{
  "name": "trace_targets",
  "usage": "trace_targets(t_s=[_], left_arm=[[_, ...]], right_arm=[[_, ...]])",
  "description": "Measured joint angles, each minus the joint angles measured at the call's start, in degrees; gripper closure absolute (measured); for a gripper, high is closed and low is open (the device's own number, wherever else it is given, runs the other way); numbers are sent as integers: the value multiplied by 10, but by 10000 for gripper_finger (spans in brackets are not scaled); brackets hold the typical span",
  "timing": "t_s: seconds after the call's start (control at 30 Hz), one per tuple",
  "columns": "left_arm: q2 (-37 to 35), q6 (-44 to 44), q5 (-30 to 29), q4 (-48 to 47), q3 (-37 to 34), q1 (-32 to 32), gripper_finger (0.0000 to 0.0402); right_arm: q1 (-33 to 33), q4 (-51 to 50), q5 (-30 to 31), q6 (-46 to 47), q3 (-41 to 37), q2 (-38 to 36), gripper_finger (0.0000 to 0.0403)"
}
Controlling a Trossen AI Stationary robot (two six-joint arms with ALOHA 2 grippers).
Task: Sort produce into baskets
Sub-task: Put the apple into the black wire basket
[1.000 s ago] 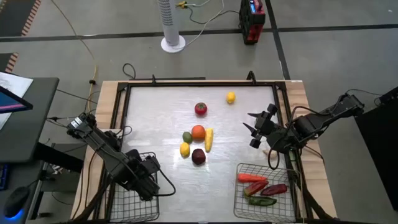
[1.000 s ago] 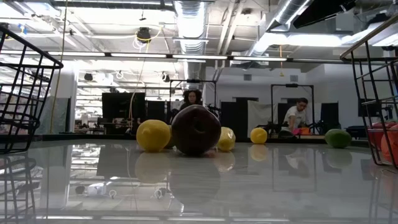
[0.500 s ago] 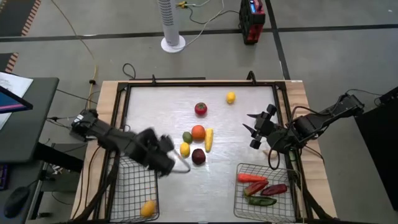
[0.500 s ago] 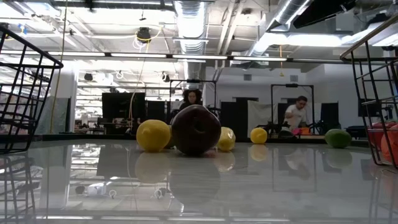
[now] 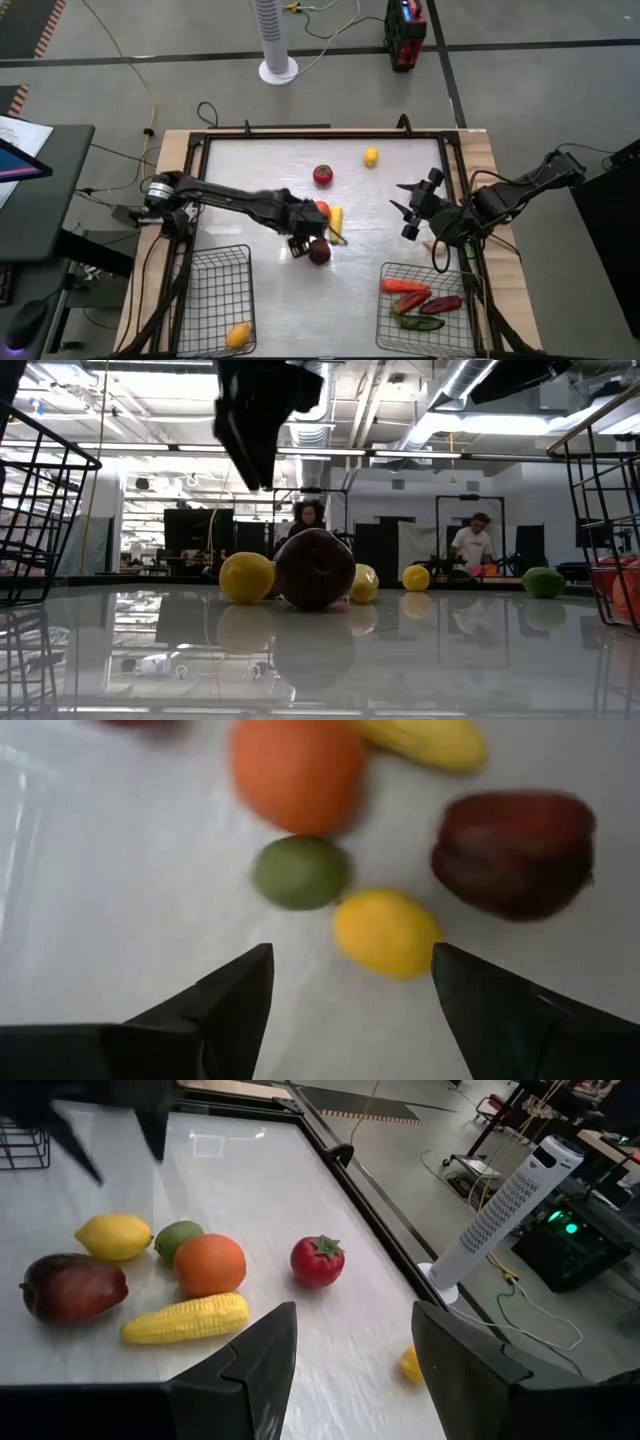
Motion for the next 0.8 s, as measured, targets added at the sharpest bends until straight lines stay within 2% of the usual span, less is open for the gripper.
trace_targets(t_s=[0.13, 0.27, 0.37, 0.47, 0.57, 0.8], left_arm=[[30, 106, 30, 73, -1, -26, 144], [44, 206, 3, 108, -1, -53, 144], [43, 210, -32, 124, -1, -62, 143], [42, 185, -20, 148, -1, -65, 133], [57, 182, 8, 179, 0, -69, 108], [98, 245, 8, 183, 2, -84, 34]], right_arm=[[-1, -1, -6, -7, 0, 0, 178], [-1, -1, -7, -12, 0, 0, 178], [-1, -1, -7, -12, 0, 0, 178], [-1, 0, -7, -13, 0, 0, 178], [-1, 1, -7, -13, 0, 0, 178], [-1, 4, -8, -13, 0, 0, 178]])
